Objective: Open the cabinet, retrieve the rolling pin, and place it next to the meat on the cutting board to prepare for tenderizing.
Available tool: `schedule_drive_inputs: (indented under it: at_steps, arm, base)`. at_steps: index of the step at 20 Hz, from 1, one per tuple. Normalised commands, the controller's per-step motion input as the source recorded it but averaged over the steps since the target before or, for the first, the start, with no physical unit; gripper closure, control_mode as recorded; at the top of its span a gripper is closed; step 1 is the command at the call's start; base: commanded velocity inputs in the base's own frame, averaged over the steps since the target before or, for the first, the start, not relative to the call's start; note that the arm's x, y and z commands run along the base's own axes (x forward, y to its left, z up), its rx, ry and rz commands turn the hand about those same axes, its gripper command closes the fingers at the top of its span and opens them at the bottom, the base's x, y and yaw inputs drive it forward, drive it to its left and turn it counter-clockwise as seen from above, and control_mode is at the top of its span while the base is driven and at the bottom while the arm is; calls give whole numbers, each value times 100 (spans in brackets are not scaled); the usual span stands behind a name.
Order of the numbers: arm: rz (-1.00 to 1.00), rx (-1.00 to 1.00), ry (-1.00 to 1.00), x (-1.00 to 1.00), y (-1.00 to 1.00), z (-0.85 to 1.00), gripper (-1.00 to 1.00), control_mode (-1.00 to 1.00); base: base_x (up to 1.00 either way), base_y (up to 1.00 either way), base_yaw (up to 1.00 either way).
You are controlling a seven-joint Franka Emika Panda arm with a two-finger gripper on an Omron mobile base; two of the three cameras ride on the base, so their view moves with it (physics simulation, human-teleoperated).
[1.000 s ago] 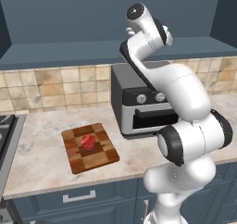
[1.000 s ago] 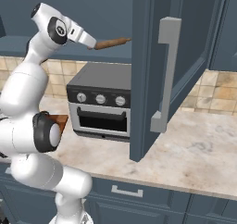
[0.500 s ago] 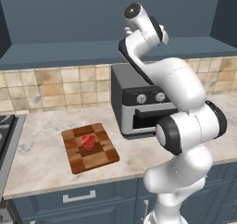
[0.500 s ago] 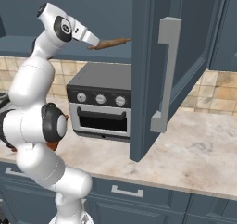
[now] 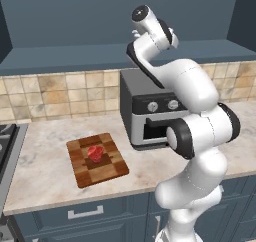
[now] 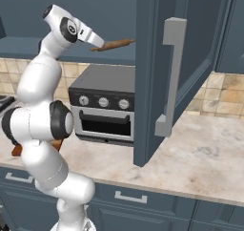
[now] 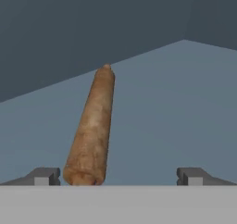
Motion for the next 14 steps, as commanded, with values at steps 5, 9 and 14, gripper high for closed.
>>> schedule_drive_inputs:
  at_steps: [5,9,14]
  arm:
    - [0,0,0,28,2,-4,-100,-100]
    - [0,0,0,27,1,-5,-100,-100]
    - [0,0,0,24,0,-4,-100,-100]
  base:
    - [0,0,0]
    - [0,0,0]
    - [0,0,0]
